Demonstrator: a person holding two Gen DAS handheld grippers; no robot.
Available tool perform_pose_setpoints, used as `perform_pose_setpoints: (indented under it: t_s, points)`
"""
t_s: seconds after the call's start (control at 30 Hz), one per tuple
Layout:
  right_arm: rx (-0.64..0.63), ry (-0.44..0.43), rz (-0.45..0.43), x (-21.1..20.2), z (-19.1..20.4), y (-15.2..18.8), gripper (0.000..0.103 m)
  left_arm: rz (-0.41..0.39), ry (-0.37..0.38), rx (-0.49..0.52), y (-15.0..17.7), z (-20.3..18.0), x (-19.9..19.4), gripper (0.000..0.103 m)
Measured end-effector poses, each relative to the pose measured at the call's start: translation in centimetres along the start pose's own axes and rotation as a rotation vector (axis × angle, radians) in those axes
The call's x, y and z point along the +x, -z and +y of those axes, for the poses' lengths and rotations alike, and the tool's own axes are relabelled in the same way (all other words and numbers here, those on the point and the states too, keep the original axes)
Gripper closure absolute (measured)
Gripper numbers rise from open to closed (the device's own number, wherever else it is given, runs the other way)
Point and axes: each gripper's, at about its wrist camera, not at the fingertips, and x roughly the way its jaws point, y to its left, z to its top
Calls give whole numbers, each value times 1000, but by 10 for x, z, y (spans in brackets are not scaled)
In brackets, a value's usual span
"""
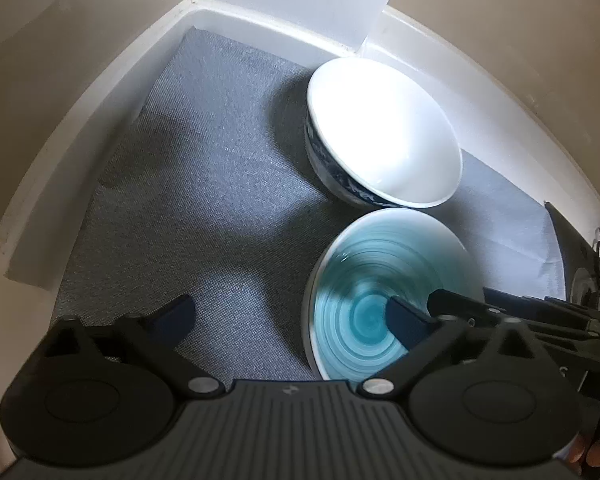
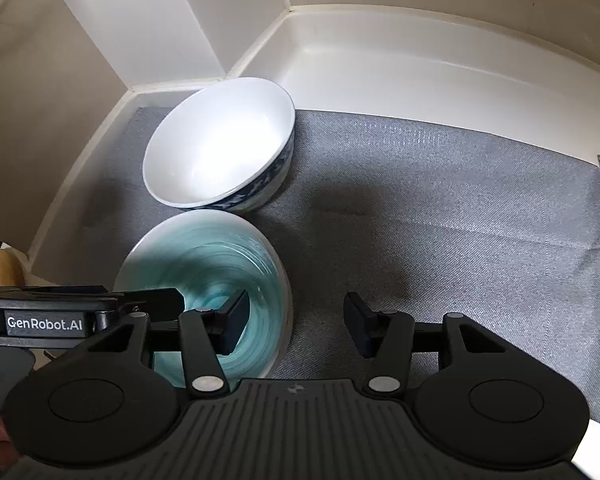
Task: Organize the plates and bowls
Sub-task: 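Close both grippers on the rim of the teal-glazed bowl, then lift the teal bowl with both grippers toward the cream bowl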
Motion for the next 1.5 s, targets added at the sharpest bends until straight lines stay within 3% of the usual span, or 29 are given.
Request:
perform_pose_setpoints:
  t_s: [0.07, 0.13, 0.23, 0.3, 0.33, 0.37, 0.5, 1.5]
  points:
    - [-3, -2, 1, 1, 1, 1, 48, 21, 3, -6, -1, 1, 4, 22]
    - [-10, -6, 3, 2, 2, 2, 50, 9, 1, -9, -2, 0, 4, 27]
    - [-16, -11, 4, 5, 4, 3, 62, 7, -22, 4, -4, -3, 5, 49]
    - [-8, -15, 7, 8, 6, 4, 75, 17, -2, 7, -5, -4, 6, 77]
    - [-4, -20, 11, 10, 7, 4, 83, 39, 30, -3, -5, -3, 7, 84]
    - [-1, -10, 9, 11, 9, 5, 84, 60, 55, -11, -5, -3, 9, 89]
    - [3, 13, -2, 10, 11, 6, 89, 41, 56, -2, 1, -4, 7, 89]
    - [-82, 2, -39, -37, 43, 20, 89, -43, 104, -23, 39, 8, -52, 89]
